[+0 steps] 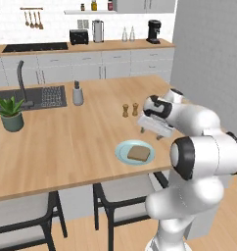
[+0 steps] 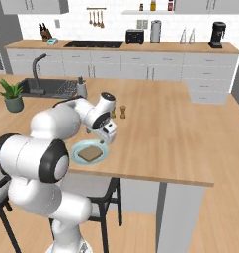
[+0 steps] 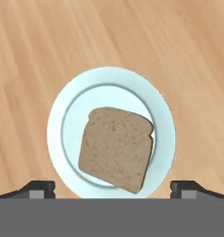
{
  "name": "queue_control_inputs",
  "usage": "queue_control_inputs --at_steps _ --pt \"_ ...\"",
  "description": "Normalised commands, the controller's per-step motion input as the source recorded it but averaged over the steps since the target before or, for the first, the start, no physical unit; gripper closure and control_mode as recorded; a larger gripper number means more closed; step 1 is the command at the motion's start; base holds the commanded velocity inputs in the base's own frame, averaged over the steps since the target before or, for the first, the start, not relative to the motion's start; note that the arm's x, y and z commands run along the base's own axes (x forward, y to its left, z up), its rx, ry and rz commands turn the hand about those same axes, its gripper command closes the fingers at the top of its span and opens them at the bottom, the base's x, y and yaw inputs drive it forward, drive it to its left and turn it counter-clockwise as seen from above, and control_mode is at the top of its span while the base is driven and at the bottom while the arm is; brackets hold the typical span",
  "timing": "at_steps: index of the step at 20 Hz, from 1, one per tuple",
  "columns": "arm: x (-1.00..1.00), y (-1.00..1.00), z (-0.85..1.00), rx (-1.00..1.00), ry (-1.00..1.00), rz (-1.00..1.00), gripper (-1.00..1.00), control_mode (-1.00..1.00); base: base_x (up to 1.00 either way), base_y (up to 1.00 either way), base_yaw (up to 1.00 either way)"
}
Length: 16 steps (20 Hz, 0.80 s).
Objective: Start the toaster. Once the lever pops up, take the bread to the plate on the dining counter.
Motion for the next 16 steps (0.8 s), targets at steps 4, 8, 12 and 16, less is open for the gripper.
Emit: queue_control_inputs --at_steps 4,8,12,16 --pt "-1.00 -0.19 0.35 -0.08 -0.06 -0.03 -1.00 -1.00 0.00 0.00 0.00" --pt "-1.00 -0.40 0.14 -0.10 -0.05 -0.08 -1.00 -1.00 0.00 0.00 0.00" --pt "-0.95 -0.56 0.00 -0.09 -0.01 -0.14 -1.00 -1.00 0.00 0.00 0.00" --pt "-0.85 -0.64 0.00 -0.08 0.00 -0.17 -1.00 -1.00 0.00 0.00 0.00"
